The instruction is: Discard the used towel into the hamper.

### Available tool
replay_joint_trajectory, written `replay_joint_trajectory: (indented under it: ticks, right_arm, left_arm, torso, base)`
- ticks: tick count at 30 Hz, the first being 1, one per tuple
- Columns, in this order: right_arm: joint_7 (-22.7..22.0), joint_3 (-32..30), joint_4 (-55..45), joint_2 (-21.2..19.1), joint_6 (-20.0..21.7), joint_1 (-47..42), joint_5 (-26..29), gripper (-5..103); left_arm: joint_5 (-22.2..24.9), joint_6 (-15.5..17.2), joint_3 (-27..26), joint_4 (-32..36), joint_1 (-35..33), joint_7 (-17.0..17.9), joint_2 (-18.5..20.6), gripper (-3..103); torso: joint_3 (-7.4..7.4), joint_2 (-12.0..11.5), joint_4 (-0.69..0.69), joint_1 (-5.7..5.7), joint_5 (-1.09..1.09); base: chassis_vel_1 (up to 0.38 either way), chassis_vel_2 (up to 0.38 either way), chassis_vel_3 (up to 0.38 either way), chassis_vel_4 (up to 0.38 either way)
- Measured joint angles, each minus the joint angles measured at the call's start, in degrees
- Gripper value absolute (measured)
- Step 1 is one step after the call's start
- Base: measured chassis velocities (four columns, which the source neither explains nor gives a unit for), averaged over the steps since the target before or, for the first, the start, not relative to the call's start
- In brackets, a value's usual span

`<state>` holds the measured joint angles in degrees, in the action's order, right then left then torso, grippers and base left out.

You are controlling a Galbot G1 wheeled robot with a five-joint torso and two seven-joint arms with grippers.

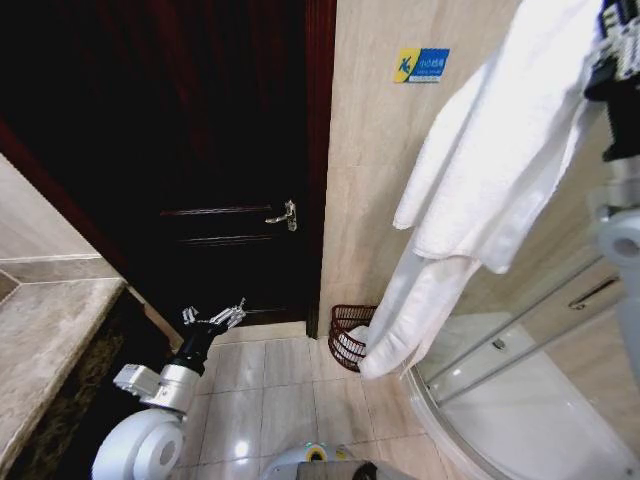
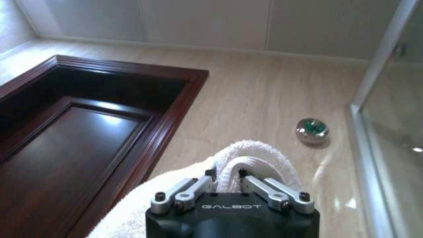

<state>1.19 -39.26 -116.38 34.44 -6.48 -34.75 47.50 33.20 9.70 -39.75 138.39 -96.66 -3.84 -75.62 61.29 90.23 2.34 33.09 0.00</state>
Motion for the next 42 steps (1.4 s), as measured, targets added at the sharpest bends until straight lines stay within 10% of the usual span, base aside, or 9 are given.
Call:
replay_joint_trajectory:
  ticks: [16,42]
  right_arm:
    - [1.1,12.9,10.6,5.6,-1.2,16.4,-5.2,9]
    - [3.5,4.1,4.1,12.9,-3.2,-11.0,-9.5,9]
  left_arm:
    - [0.0,0.0,0.0,0.0,0.0,0.0,0.0,100]
    - [0.0,0.0,0.0,0.0,0.0,0.0,0.0,100]
  torso:
    - [0.01,0.0,0.0,0.02,-0.01]
    - [0.01,0.0,-0.01,0.01,0.0]
  base:
    - [0.0,0.0,0.0,0.0]
    - [0.0,0.0,0.0,0.0]
